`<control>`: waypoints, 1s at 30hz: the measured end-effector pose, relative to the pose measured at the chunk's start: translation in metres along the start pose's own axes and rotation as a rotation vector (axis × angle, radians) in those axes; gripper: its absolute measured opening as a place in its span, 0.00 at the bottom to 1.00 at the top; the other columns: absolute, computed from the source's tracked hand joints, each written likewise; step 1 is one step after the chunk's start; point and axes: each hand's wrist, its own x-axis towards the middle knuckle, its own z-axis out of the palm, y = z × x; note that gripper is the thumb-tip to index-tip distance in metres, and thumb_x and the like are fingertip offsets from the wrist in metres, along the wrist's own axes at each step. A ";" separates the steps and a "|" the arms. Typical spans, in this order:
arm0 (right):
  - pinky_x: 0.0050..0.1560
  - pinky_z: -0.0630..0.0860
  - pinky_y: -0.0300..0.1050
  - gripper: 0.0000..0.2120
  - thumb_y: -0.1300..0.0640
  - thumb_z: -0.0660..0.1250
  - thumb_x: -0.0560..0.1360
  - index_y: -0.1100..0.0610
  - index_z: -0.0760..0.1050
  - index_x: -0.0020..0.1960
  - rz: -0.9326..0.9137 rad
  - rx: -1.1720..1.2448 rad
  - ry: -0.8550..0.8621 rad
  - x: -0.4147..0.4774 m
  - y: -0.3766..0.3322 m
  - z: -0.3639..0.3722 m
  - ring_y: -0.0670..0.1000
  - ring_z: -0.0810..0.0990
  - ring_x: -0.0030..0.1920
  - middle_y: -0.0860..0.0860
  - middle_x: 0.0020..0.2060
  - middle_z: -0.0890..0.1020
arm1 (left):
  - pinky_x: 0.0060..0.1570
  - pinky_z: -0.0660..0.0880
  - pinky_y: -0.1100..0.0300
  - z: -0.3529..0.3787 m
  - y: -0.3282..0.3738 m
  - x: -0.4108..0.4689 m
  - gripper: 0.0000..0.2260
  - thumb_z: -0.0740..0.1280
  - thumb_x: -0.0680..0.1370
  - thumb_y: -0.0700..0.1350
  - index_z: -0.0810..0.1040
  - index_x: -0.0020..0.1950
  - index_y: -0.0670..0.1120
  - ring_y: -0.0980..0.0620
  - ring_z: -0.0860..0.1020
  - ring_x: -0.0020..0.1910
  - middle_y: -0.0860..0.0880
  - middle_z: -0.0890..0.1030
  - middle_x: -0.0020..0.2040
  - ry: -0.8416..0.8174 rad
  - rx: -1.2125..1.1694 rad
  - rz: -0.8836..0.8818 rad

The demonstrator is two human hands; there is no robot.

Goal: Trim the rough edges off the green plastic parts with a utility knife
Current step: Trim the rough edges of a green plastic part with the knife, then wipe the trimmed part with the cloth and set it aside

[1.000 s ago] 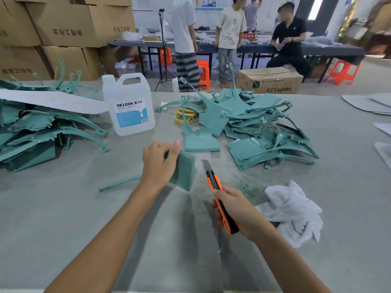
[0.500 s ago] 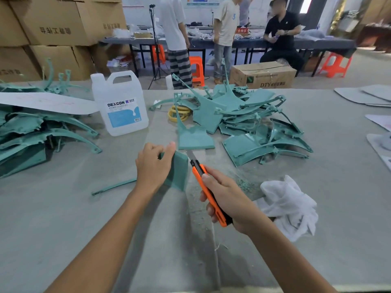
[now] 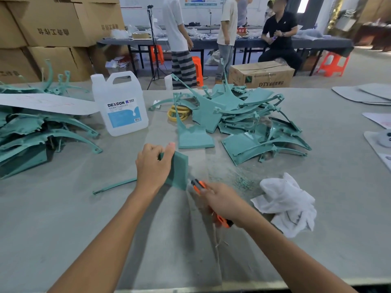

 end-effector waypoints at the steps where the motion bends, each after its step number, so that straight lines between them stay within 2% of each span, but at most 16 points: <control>1: 0.27 0.79 0.50 0.10 0.51 0.56 0.85 0.50 0.76 0.57 -0.008 0.150 0.025 -0.002 -0.002 -0.004 0.57 0.79 0.28 0.58 0.36 0.79 | 0.55 0.70 0.44 0.000 0.000 0.000 0.27 0.55 0.77 0.67 0.64 0.31 0.46 0.44 0.72 0.47 0.49 0.71 0.41 -0.003 0.006 0.001; 4: 0.25 0.76 0.44 0.12 0.50 0.58 0.85 0.34 0.76 0.56 -0.074 0.475 0.031 -0.008 -0.011 -0.013 0.52 0.77 0.27 0.54 0.33 0.79 | 0.56 0.71 0.44 0.000 0.000 0.001 0.28 0.54 0.76 0.68 0.65 0.31 0.45 0.44 0.72 0.46 0.50 0.70 0.41 -0.011 0.006 -0.003; 6: 0.25 0.75 0.44 0.11 0.49 0.58 0.85 0.35 0.76 0.55 -0.067 0.514 0.006 -0.009 -0.013 -0.005 0.51 0.77 0.27 0.53 0.31 0.78 | 0.56 0.71 0.44 0.000 0.000 0.001 0.28 0.54 0.77 0.68 0.66 0.31 0.45 0.44 0.72 0.46 0.51 0.69 0.40 -0.008 0.009 0.001; 8: 0.27 0.75 0.45 0.10 0.49 0.57 0.84 0.42 0.77 0.55 -0.002 0.386 0.030 -0.011 -0.005 0.011 0.51 0.77 0.28 0.53 0.31 0.78 | 0.56 0.70 0.44 0.001 -0.001 0.001 0.28 0.53 0.77 0.68 0.66 0.31 0.45 0.44 0.72 0.46 0.50 0.69 0.40 -0.007 0.014 0.011; 10: 0.37 0.75 0.48 0.11 0.49 0.56 0.84 0.51 0.75 0.51 -0.009 0.024 0.053 -0.009 0.005 0.022 0.54 0.79 0.37 0.53 0.36 0.79 | 0.56 0.70 0.44 0.002 -0.002 0.001 0.28 0.53 0.78 0.68 0.65 0.31 0.47 0.44 0.72 0.47 0.50 0.70 0.40 -0.002 0.017 0.019; 12: 0.44 0.73 0.48 0.11 0.50 0.56 0.84 0.53 0.72 0.47 0.001 -0.207 0.039 -0.007 0.010 0.021 0.58 0.80 0.46 0.53 0.41 0.80 | 0.56 0.70 0.43 0.002 -0.002 0.001 0.28 0.53 0.78 0.68 0.63 0.31 0.47 0.44 0.71 0.47 0.49 0.70 0.40 -0.003 0.021 0.028; 13: 0.46 0.76 0.49 0.12 0.50 0.56 0.84 0.53 0.72 0.46 0.009 -0.227 0.015 -0.006 0.007 0.016 0.58 0.81 0.46 0.55 0.42 0.81 | 0.55 0.70 0.44 0.002 -0.002 0.001 0.28 0.54 0.79 0.68 0.63 0.31 0.47 0.44 0.71 0.46 0.49 0.70 0.40 -0.001 0.024 0.029; 15: 0.42 0.82 0.55 0.12 0.49 0.57 0.84 0.54 0.74 0.50 0.020 -0.017 -0.004 -0.006 0.001 0.008 0.59 0.83 0.38 0.58 0.38 0.82 | 0.55 0.70 0.44 0.001 -0.002 0.001 0.28 0.54 0.79 0.68 0.64 0.31 0.47 0.44 0.71 0.46 0.50 0.70 0.40 -0.002 0.029 0.025; 16: 0.37 0.82 0.54 0.12 0.48 0.57 0.84 0.53 0.75 0.55 0.032 0.149 -0.001 -0.007 -0.003 0.004 0.58 0.82 0.32 0.59 0.36 0.81 | 0.55 0.70 0.45 0.001 -0.001 0.001 0.28 0.53 0.79 0.68 0.64 0.31 0.47 0.45 0.71 0.46 0.50 0.70 0.41 -0.003 0.027 0.021; 18: 0.31 0.80 0.49 0.10 0.47 0.57 0.85 0.45 0.75 0.62 0.009 0.379 0.054 -0.007 -0.012 -0.001 0.55 0.79 0.28 0.58 0.33 0.79 | 0.53 0.70 0.46 0.001 0.000 -0.001 0.28 0.53 0.78 0.69 0.64 0.31 0.47 0.45 0.71 0.46 0.50 0.70 0.41 0.000 0.030 0.020; 20: 0.29 0.78 0.46 0.10 0.47 0.58 0.84 0.33 0.72 0.60 -0.050 0.471 0.075 -0.006 -0.018 -0.003 0.54 0.79 0.28 0.56 0.33 0.79 | 0.52 0.70 0.47 0.000 0.001 -0.002 0.27 0.52 0.77 0.69 0.63 0.30 0.48 0.44 0.71 0.45 0.51 0.69 0.40 -0.001 0.030 0.025; 21: 0.29 0.77 0.45 0.11 0.47 0.58 0.84 0.31 0.72 0.59 -0.062 0.457 0.059 -0.004 -0.019 -0.003 0.54 0.79 0.28 0.56 0.32 0.79 | 0.52 0.70 0.47 -0.001 0.001 -0.002 0.27 0.52 0.77 0.69 0.63 0.30 0.48 0.44 0.71 0.45 0.51 0.69 0.40 -0.001 0.025 0.026; 23: 0.29 0.77 0.45 0.09 0.48 0.57 0.84 0.39 0.75 0.57 -0.015 0.306 0.006 -0.002 -0.016 -0.001 0.54 0.79 0.28 0.57 0.34 0.80 | 0.52 0.69 0.47 -0.002 0.001 -0.002 0.27 0.53 0.77 0.69 0.63 0.30 0.48 0.44 0.71 0.45 0.52 0.69 0.40 -0.004 0.017 0.023; 26: 0.42 0.80 0.51 0.13 0.49 0.56 0.84 0.52 0.78 0.58 0.013 -0.185 -0.068 -0.002 0.001 -0.001 0.57 0.82 0.39 0.58 0.43 0.82 | 0.51 0.69 0.47 -0.003 -0.002 -0.002 0.27 0.53 0.77 0.68 0.63 0.30 0.48 0.44 0.71 0.45 0.51 0.69 0.39 -0.007 0.002 0.035; 28: 0.40 0.81 0.46 0.13 0.49 0.58 0.83 0.49 0.77 0.62 0.004 -0.209 -0.017 -0.003 0.010 -0.005 0.55 0.83 0.39 0.54 0.43 0.84 | 0.50 0.69 0.48 -0.003 -0.003 -0.003 0.27 0.53 0.77 0.68 0.63 0.30 0.47 0.44 0.71 0.45 0.50 0.69 0.39 -0.001 0.006 0.038; 30: 0.42 0.81 0.49 0.12 0.47 0.58 0.83 0.44 0.76 0.62 -0.013 -0.234 0.072 -0.003 0.019 -0.010 0.54 0.83 0.38 0.49 0.41 0.82 | 0.50 0.69 0.48 -0.004 -0.001 -0.003 0.27 0.53 0.77 0.69 0.63 0.31 0.47 0.44 0.72 0.45 0.51 0.69 0.40 -0.007 0.013 0.030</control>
